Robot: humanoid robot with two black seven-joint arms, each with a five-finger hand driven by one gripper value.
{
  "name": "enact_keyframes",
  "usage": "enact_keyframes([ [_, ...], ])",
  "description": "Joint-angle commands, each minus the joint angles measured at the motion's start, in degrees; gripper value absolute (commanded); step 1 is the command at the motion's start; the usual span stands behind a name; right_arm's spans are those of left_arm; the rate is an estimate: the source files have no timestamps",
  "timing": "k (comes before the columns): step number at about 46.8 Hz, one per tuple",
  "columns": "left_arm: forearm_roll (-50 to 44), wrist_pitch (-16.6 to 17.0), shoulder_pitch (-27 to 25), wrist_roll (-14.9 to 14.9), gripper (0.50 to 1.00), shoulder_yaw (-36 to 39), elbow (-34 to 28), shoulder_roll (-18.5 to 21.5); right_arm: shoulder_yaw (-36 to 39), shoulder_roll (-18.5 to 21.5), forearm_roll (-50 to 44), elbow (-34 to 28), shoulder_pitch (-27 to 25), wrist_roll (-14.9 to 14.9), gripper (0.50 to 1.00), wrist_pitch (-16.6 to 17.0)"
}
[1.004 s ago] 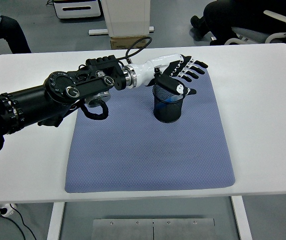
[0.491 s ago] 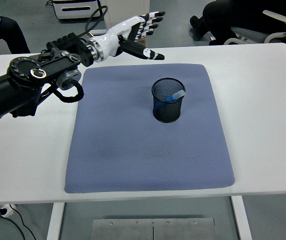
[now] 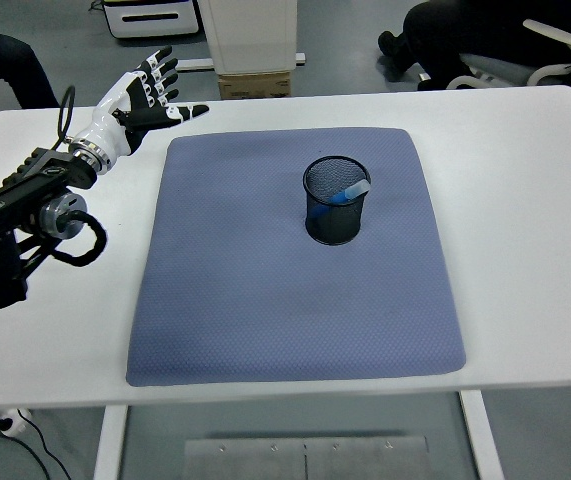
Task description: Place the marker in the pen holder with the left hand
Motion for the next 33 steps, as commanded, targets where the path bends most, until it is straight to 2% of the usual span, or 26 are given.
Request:
enact_keyframes([
  [1, -2.11, -0.8, 3.38, -1.3, 1.0, -4.26, -0.01, 1.4, 0.02, 0.0, 0.0, 0.01, 0.0, -0.02, 1.0, 0.0],
  [9, -6.68, -4.23, 9.36, -1.74, 1.0, -8.92, -0.01, 2.46, 0.02, 0.0, 0.0, -0.08, 0.0, -0.02, 1.0, 0.0],
  [15, -10.37, -6.6, 10.95, -1.74, 1.0, -11.03, -0.01, 3.95, 0.02, 0.0, 0.0, -0.08, 0.0, -0.02, 1.0, 0.0],
  [33, -10.99, -7.49, 15.08, -1.74, 1.0, -12.26, -0.1, 4.57, -0.24, 0.0, -0.18, 0.45, 0.0, -0.02, 1.0, 0.09],
])
